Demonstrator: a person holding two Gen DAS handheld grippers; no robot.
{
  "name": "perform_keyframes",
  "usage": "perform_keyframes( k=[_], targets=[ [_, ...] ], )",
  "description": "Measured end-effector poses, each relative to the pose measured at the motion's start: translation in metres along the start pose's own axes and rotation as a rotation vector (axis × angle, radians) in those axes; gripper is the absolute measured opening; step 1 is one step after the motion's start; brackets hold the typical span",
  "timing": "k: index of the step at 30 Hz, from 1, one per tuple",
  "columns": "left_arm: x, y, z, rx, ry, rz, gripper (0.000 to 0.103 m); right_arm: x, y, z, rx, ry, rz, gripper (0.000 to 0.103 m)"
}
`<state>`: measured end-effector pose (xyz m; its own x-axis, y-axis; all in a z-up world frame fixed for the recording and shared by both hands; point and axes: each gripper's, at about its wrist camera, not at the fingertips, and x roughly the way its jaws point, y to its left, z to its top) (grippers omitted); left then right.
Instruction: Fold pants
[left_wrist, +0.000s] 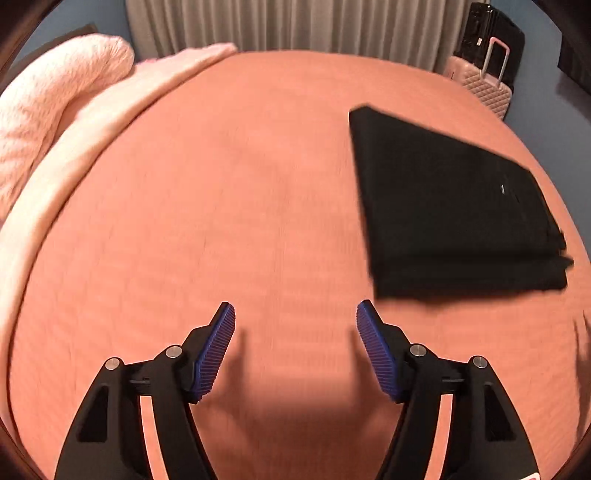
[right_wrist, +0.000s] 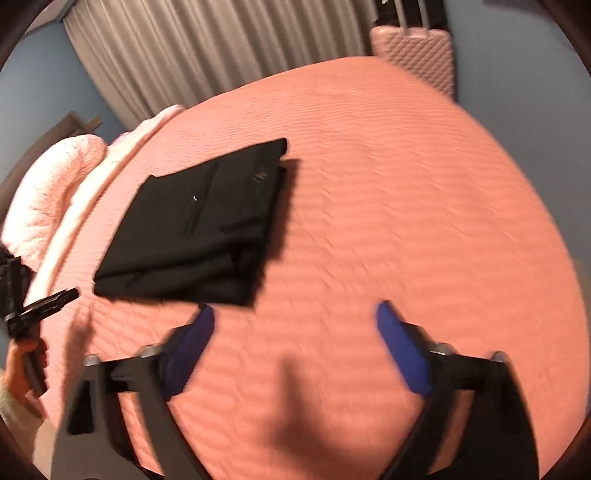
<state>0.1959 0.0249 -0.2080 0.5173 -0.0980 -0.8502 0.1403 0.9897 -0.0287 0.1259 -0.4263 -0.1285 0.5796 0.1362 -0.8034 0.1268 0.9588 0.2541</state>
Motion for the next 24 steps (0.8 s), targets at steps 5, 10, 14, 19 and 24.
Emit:
perform_keyframes(
  k=[5, 10, 14, 19, 24],
  targets=[
    [0.016, -0.017, 0.016, -0.071, 0.006, -0.161, 0.069, 0.016, 0.009, 0.012, 0.026, -0.006, 0.072, 0.088],
    [0.068, -0.036, 0.072, -0.173, 0.09, -0.335, 0.073, 0.064, 0.003, 0.071, 0.122, 0.009, 0.213, 0.09],
    [0.103, -0.031, 0.095, -0.293, 0.136, -0.446, 0.073, 0.107, 0.003, 0.096, 0.173, 0.072, 0.274, 0.09],
    [0.114, -0.034, 0.108, -0.34, 0.141, -0.517, 0.087, 0.132, 0.014, 0.096, 0.188, 0.09, 0.303, 0.092],
    [0.112, -0.06, 0.111, -0.202, 0.136, -0.44, 0.087, 0.135, 0.032, 0.094, 0.135, 0.075, 0.273, 0.092]
  ],
)
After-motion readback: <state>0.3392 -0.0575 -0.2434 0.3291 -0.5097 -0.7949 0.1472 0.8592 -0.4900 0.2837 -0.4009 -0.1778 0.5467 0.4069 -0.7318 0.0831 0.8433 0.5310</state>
